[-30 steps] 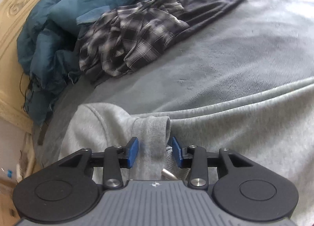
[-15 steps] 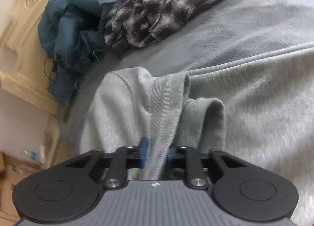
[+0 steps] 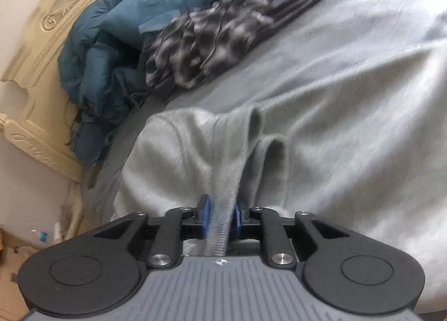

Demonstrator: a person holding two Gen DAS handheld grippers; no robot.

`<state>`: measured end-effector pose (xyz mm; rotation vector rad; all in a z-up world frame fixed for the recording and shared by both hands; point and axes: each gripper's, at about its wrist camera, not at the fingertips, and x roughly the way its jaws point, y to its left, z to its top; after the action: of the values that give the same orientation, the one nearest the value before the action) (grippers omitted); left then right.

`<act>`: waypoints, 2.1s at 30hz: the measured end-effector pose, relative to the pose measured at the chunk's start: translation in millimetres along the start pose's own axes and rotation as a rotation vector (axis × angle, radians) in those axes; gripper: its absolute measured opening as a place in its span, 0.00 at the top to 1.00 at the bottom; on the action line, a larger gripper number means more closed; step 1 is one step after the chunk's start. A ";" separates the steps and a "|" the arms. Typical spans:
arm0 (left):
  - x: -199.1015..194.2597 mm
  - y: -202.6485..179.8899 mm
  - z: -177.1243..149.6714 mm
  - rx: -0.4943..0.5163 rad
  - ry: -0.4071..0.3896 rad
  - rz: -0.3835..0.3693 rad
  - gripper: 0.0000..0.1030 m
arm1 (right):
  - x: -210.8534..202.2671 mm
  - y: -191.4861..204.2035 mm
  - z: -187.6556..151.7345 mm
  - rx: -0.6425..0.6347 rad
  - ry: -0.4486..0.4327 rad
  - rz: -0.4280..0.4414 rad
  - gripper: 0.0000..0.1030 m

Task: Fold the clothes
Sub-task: 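Lift the hood by its drawstring edge with the right gripper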

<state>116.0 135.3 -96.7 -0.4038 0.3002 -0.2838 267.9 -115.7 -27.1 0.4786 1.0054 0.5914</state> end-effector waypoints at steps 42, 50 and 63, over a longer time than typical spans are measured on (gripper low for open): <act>-3.4 6.0 3.4 -0.046 -0.001 -0.026 0.32 | 35.9 -13.6 2.6 0.075 0.060 0.051 0.21; -10.6 2.4 5.0 -0.053 -0.037 -0.047 0.32 | 19.2 10.1 -16.4 -0.053 0.046 -0.011 0.69; -37.4 -37.8 5.9 0.076 -0.056 -0.278 0.25 | -32.1 48.3 6.0 -0.228 -0.115 -0.175 0.77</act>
<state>75.8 116.2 -67.1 -0.3779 0.1770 -0.5531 248.8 -101.4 26.0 0.2180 0.8484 0.5082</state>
